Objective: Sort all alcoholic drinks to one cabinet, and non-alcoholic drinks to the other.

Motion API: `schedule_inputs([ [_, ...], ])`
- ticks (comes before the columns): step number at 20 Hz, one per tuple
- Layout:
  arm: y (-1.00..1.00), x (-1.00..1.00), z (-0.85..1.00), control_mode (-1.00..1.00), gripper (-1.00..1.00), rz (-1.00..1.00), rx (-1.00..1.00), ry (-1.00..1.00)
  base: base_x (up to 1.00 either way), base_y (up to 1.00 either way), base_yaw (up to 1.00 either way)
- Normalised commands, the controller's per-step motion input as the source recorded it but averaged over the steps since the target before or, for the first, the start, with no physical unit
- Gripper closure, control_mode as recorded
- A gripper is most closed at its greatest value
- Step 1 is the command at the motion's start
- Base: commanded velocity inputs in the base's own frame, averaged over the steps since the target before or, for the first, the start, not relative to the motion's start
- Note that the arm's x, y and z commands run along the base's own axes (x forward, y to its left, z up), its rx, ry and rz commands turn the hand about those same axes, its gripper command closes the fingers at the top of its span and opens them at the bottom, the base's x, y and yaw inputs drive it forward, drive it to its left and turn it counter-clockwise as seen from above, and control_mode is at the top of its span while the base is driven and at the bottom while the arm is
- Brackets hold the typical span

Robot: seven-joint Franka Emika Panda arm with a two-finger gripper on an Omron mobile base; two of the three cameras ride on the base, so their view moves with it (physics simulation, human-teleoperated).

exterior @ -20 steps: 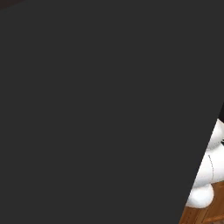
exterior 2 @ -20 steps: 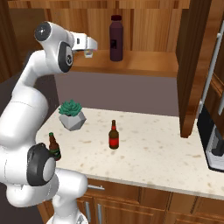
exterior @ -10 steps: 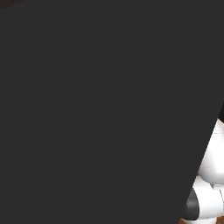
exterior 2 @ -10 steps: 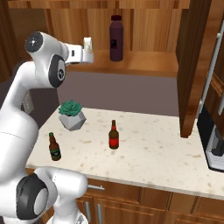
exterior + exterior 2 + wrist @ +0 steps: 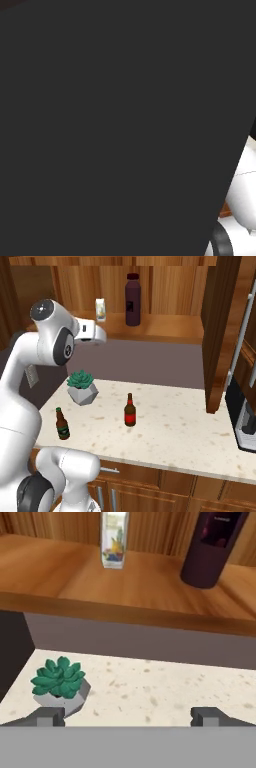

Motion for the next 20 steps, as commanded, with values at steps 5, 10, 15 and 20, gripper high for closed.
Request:
schedule_inputs([
  [5,-0.09,-0.04,-0.37,-1.0,-1.0,0.0,0.0,0.18,0.0,0.0,0.0],
  [10,-0.25,-0.12,-0.34,-1.0,-1.0,0.0,0.0,0.14,0.0,0.0,0.0],
  [15,-0.33,-0.18,-0.34,-1.0,-1.0,0.0,0.0,0.03,0.0,0.0,0.0],
  [20,-0.34,-0.12,-0.43,-1.0,-1.0,-0.01,0.02,0.0,0.0,0.0,0.0],
])
